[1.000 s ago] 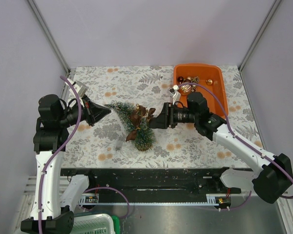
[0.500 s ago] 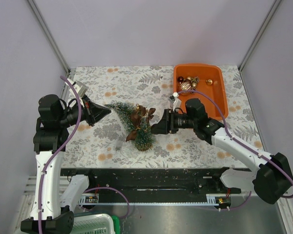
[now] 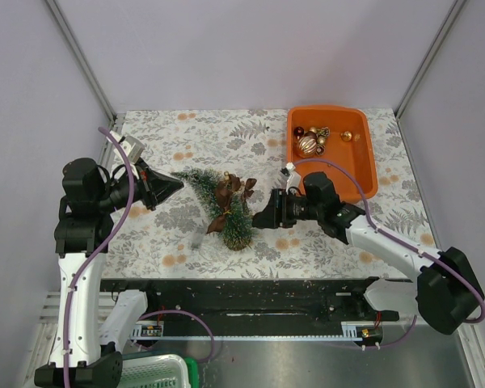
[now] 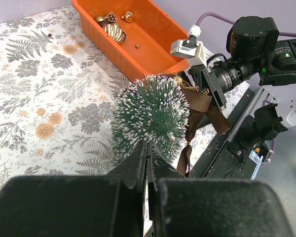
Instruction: Decorate the small christmas tree
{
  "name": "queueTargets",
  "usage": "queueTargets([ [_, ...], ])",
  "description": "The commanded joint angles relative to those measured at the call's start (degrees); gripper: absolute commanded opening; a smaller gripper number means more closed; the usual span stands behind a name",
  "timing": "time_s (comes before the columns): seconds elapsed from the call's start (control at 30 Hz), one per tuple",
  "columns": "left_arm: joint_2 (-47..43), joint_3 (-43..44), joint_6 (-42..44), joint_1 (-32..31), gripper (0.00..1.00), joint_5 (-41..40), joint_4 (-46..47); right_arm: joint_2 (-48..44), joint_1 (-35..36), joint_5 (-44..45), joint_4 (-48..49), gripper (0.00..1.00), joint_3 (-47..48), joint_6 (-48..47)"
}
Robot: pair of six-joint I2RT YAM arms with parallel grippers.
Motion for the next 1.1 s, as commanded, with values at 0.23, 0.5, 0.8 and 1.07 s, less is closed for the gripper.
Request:
queueTargets([
  [0.23,-0.2,1.5,-0.6,-0.1,0.00,0.9,2.7,-3.8,6.6,1.8,-4.2,0.21,4.7,-2.8],
  [0.5,-0.7,1.6,-0.7,-0.1,0.00,0.5,2.8,-4.9,6.7,1.1,-7.5,0.21,11.8,-7.5],
  [0.8,-1.4,1.9,-0.8,-0.2,0.00,0.2,2.8,-1.1,6.5,1.6,-7.2,0.20,15.5,-10.2],
  [1.07,-1.2,1.8,-0.7,-0.1,0.00,0.5,2.8,-2.0,6.1,3.6,-7.3,0.19,13.6,-11.4],
])
